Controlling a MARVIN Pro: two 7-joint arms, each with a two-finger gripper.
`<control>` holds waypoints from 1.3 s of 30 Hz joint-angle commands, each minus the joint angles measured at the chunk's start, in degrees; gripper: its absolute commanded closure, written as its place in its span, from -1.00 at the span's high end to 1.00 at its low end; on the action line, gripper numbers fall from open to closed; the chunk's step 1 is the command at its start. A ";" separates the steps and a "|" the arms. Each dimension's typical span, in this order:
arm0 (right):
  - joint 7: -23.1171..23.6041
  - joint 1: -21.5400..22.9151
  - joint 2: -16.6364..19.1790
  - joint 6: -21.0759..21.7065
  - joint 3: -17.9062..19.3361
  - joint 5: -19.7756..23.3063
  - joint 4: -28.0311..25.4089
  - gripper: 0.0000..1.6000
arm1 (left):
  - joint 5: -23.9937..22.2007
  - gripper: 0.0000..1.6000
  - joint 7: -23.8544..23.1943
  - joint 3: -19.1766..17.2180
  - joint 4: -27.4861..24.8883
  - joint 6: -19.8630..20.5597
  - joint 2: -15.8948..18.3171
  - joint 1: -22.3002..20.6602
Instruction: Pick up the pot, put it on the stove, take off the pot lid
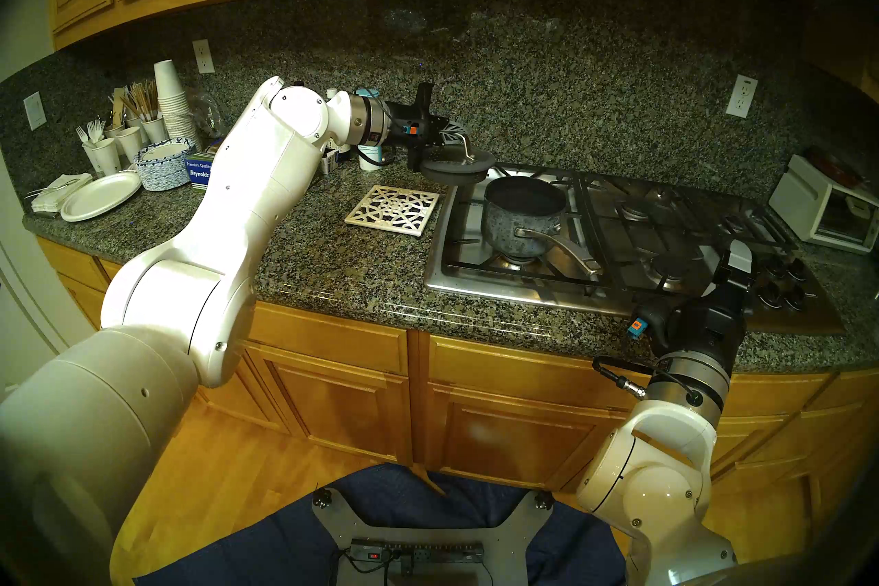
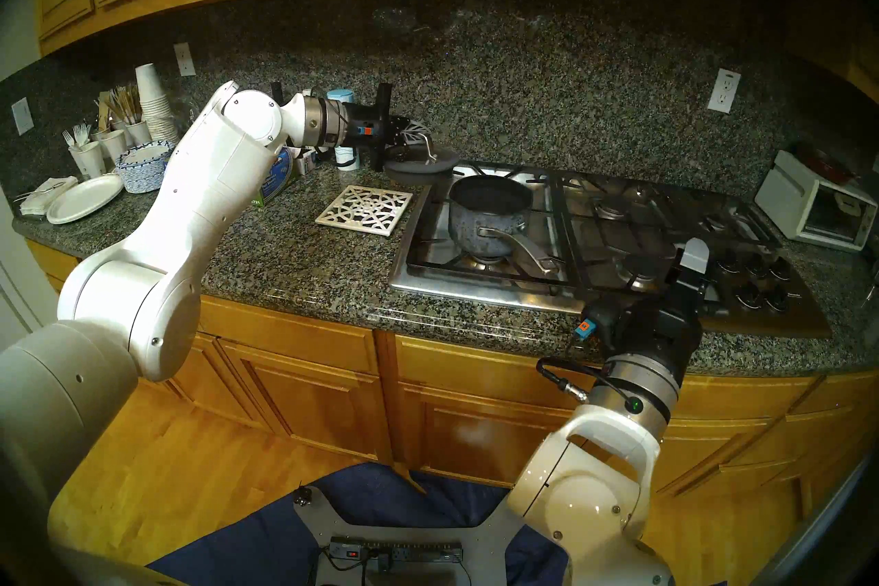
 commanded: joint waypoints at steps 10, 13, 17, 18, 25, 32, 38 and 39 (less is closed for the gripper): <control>-1.63 0.18 0.04 -0.01 0.07 -0.36 -1.77 1.00 | -0.29 -1.00 2.22 -3.46 1.40 -1.68 2.61 -2.49; -1.69 0.17 0.05 -0.01 0.07 -0.32 -1.77 1.00 | -0.16 -1.00 2.37 -3.74 2.01 -2.08 2.90 -2.16; -1.76 0.15 0.05 -0.01 0.08 -0.26 -1.77 1.00 | 0.12 -1.00 2.63 -3.96 2.84 -2.64 3.14 -1.76; -1.76 0.15 0.05 -0.01 0.08 -0.26 -1.77 1.00 | 0.12 -1.00 2.63 -3.96 2.84 -2.64 3.14 -1.76; -1.84 0.11 0.06 -0.01 0.10 -0.12 -1.77 1.00 | 1.21 -1.00 3.38 -4.10 4.82 -3.79 3.64 -1.12; -1.86 0.08 0.06 -0.01 0.11 -0.03 -1.77 1.00 | 2.10 -1.00 3.99 -4.22 6.42 -4.16 3.94 -1.08; -1.84 0.05 0.04 -0.01 0.10 0.05 -1.77 1.00 | 2.90 -1.00 4.66 -4.49 8.06 -4.36 4.43 -1.22; -1.84 0.05 0.05 -0.01 0.11 0.06 -1.77 1.00 | 3.02 -1.00 4.78 -4.55 8.33 -4.40 4.52 -1.24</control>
